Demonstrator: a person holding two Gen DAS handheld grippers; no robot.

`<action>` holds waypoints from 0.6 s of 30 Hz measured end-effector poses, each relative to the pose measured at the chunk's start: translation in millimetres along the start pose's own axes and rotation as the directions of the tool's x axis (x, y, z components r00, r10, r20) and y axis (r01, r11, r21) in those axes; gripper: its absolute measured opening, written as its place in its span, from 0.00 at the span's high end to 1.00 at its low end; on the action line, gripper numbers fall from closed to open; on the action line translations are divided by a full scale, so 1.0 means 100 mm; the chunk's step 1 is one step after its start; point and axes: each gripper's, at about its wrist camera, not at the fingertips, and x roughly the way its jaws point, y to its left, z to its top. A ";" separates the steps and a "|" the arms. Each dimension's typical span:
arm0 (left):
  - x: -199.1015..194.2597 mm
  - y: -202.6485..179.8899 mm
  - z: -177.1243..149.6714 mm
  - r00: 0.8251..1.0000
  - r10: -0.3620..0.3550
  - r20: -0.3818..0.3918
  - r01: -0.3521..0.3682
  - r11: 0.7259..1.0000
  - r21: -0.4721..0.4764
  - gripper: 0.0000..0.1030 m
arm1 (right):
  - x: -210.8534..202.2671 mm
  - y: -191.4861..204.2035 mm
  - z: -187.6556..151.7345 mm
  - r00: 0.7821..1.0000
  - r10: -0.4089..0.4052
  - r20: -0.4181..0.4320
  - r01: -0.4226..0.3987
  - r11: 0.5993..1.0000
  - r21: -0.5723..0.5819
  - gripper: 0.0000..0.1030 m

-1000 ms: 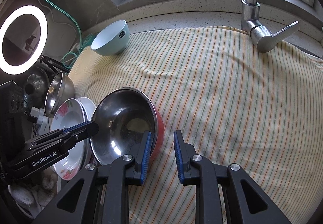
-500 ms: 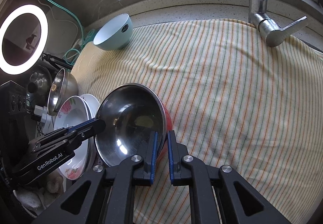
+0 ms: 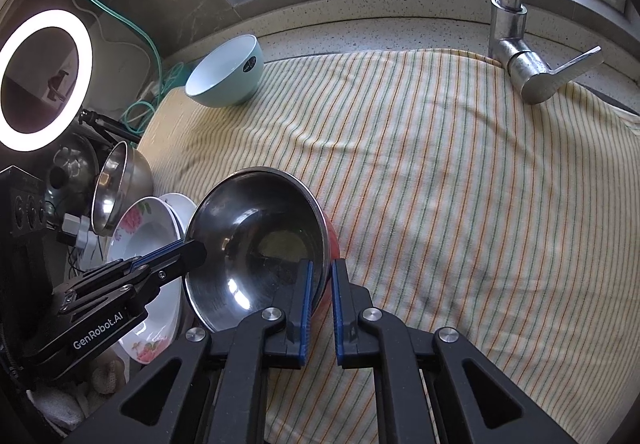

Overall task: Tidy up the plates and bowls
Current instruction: 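Lift and carry the nested steel and red bowls toward the large steel bowl with both grippers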

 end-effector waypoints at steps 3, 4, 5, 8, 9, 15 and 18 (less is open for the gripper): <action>-0.10 0.01 0.04 1.000 -0.010 0.021 0.010 1.000 -0.004 0.93 | -0.07 0.04 0.03 1.000 0.000 0.011 0.000 1.000 -0.002 0.92; -0.13 0.01 0.05 1.000 -0.013 0.028 0.013 1.000 -0.003 0.93 | -0.10 0.06 0.04 1.000 0.000 0.016 0.001 1.000 -0.004 0.92; -0.17 0.02 0.07 0.999 -0.016 0.036 0.017 1.000 -0.004 0.93 | -0.12 0.09 0.05 1.000 -0.002 0.020 0.002 1.000 -0.008 0.92; -0.30 0.04 0.10 0.998 -0.022 0.064 0.022 1.000 -0.005 0.93 | -0.19 0.17 0.10 0.999 -0.005 0.033 0.006 1.000 -0.020 0.92; -0.34 0.06 0.11 0.997 -0.024 0.073 0.025 1.000 -0.005 0.93 | -0.21 0.20 0.12 0.999 -0.004 0.035 0.005 1.000 -0.024 0.92; -0.54 0.20 0.18 0.993 -0.028 0.112 0.029 1.000 -0.009 0.93 | -0.28 0.39 0.20 0.999 0.011 0.044 -0.009 0.999 -0.036 0.92; -0.62 0.29 0.20 0.991 -0.026 0.128 0.028 0.999 -0.018 0.93 | -0.29 0.52 0.24 0.999 0.011 0.054 -0.008 0.999 -0.053 0.92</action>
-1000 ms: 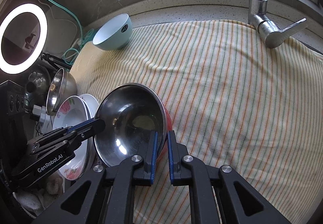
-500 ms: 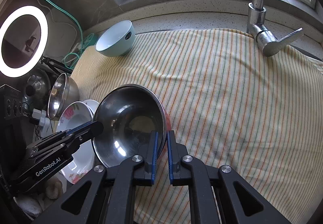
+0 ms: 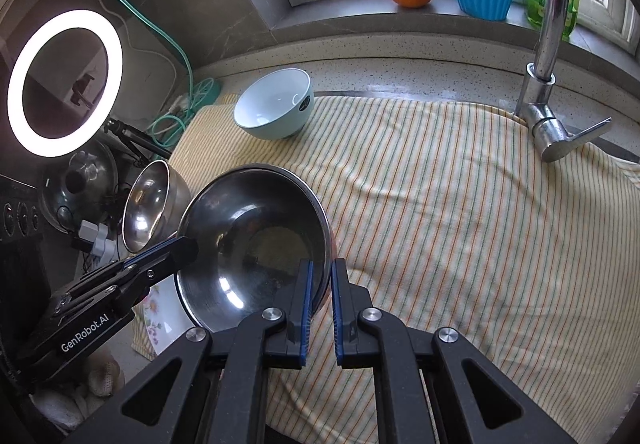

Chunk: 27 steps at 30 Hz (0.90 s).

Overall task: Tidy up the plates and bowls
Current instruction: 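Lift and carry the nested steel and red bowls toward the large steel bowl with both grippers, then lower the nested bowls into the large steel bowl with both grippers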

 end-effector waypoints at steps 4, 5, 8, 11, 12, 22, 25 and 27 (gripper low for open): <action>-0.08 0.11 0.03 1.000 0.003 0.014 -0.003 1.000 -0.016 0.93 | 0.01 0.18 0.07 1.000 0.003 0.005 -0.002 1.000 -0.024 0.92; -0.11 0.15 0.03 1.000 0.004 0.018 -0.004 1.000 -0.020 0.93 | 0.01 0.23 0.08 1.000 0.003 0.006 -0.003 1.000 -0.030 0.92; -0.18 0.25 0.05 1.000 0.007 0.030 -0.006 0.999 -0.033 0.93 | 0.03 0.36 0.13 1.000 0.008 0.007 -0.007 0.999 -0.045 0.92; -0.25 0.36 0.05 0.999 0.015 0.043 -0.013 0.999 -0.046 0.93 | 0.07 0.50 0.17 1.000 0.014 0.005 -0.014 0.998 -0.060 0.92; -0.28 0.41 0.06 0.999 0.017 0.046 -0.014 0.999 -0.053 0.93 | 0.08 0.55 0.18 1.000 0.016 0.005 -0.015 0.998 -0.067 0.92; -0.48 0.90 0.12 0.995 0.061 0.076 -0.051 0.991 -0.124 0.93 | 0.29 1.09 0.34 0.999 0.042 -0.012 -0.044 0.988 -0.148 0.92; -0.52 1.05 0.14 0.994 0.074 0.083 -0.062 0.988 -0.143 0.93 | 0.38 1.25 0.40 0.999 0.049 -0.019 -0.052 0.984 -0.168 0.92; -0.56 1.14 0.14 0.993 0.084 0.088 -0.070 0.986 -0.153 0.93 | 0.44 1.35 0.43 0.998 0.050 -0.022 -0.054 0.982 -0.183 0.92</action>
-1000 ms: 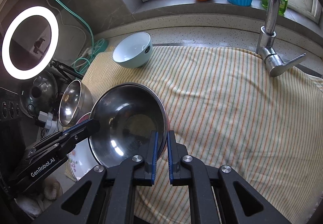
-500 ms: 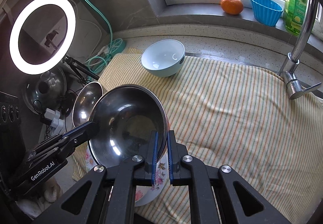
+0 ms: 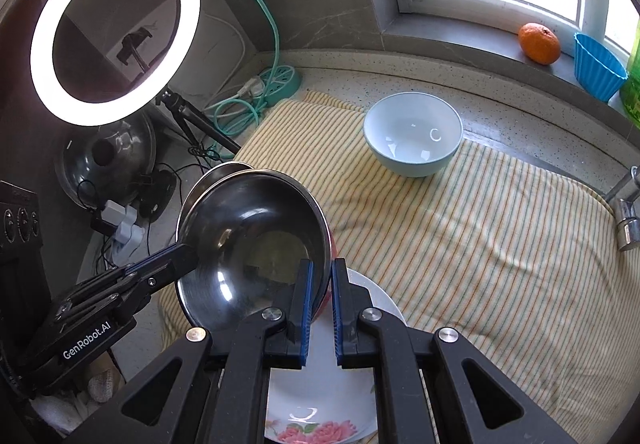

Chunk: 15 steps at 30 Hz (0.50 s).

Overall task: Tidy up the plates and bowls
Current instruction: 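Lower the nested bowls into the large steel bowl with both grippers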

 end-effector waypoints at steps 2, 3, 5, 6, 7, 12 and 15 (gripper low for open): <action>-0.02 0.08 0.01 1.000 0.009 0.007 -0.009 1.000 -0.008 0.93 | 0.05 0.09 0.05 1.000 0.004 -0.003 -0.004 1.000 -0.014 0.92; -0.04 0.13 0.01 1.000 0.013 0.010 -0.013 1.000 -0.015 0.93 | 0.08 0.14 0.07 1.000 0.005 -0.005 -0.005 1.000 -0.021 0.92; -0.04 0.22 0.02 1.000 0.021 0.011 -0.020 0.999 -0.026 0.93 | 0.14 0.23 0.11 1.000 0.007 -0.011 -0.008 0.999 -0.032 0.92; -0.04 0.26 0.02 1.000 0.025 0.010 -0.025 0.999 -0.030 0.93 | 0.17 0.27 0.13 1.000 0.006 -0.013 -0.006 0.999 -0.038 0.92; -0.04 0.30 0.03 1.000 0.029 0.009 -0.028 0.999 -0.037 0.93 | 0.20 0.31 0.15 1.000 0.004 -0.014 -0.005 0.999 -0.044 0.92; -0.02 0.49 0.07 0.999 0.046 0.007 -0.045 0.997 -0.060 0.93 | 0.34 0.50 0.24 1.000 0.005 -0.023 -0.006 0.997 -0.071 0.92; -0.01 0.59 0.08 0.998 0.060 0.011 -0.059 0.996 -0.063 0.93 | 0.43 0.59 0.29 1.000 0.000 -0.028 -0.002 0.996 -0.085 0.92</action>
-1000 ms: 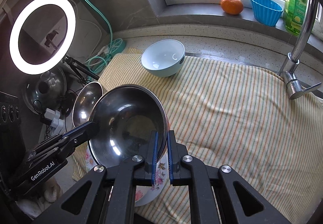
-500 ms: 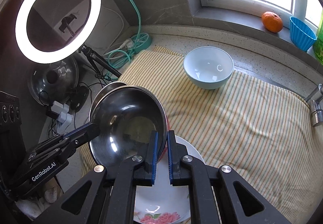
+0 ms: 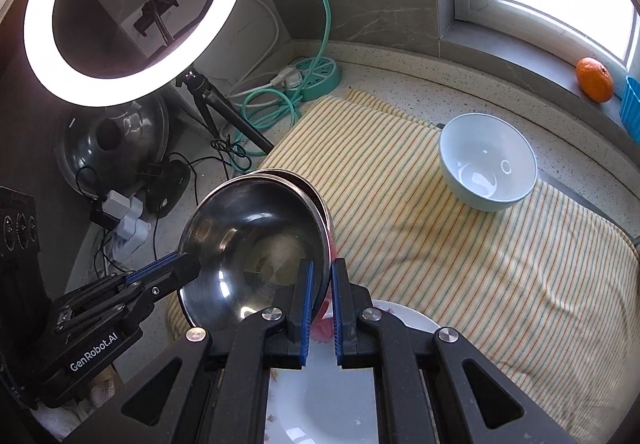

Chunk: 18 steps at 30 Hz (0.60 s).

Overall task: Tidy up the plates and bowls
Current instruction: 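Lower the nested bowls into the large steel bowl with both grippers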

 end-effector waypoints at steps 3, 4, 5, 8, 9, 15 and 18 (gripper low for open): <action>0.04 0.08 0.01 1.000 0.013 -0.003 -0.013 1.000 -0.006 0.93 | 0.10 0.07 0.04 1.000 0.001 -0.007 -0.001 1.000 -0.003 0.92; 0.05 0.11 0.01 1.000 0.015 -0.006 -0.015 1.000 -0.007 0.93 | 0.13 0.08 0.05 1.000 -0.001 -0.009 0.001 1.000 -0.003 0.92; 0.06 0.12 0.01 1.000 0.018 -0.007 -0.019 1.000 -0.007 0.93 | 0.17 0.10 0.06 1.000 -0.005 -0.011 0.004 1.000 -0.006 0.92; 0.08 0.18 0.02 0.999 0.031 -0.007 -0.031 0.999 -0.007 0.93 | 0.26 0.15 0.09 1.000 -0.011 -0.019 0.011 1.000 -0.014 0.92; 0.09 0.20 0.03 0.999 0.035 -0.007 -0.035 0.999 -0.006 0.93 | 0.29 0.17 0.10 1.000 -0.013 -0.023 0.013 1.000 -0.018 0.92; 0.19 0.29 0.06 0.998 0.054 -0.017 -0.054 0.999 0.002 0.93 | 0.45 0.24 0.16 0.999 -0.024 -0.043 0.022 0.999 -0.040 0.92; 0.25 0.32 0.06 0.998 0.064 -0.023 -0.064 0.998 0.007 0.93 | 0.52 0.27 0.19 0.998 -0.038 -0.055 0.035 0.998 -0.060 0.92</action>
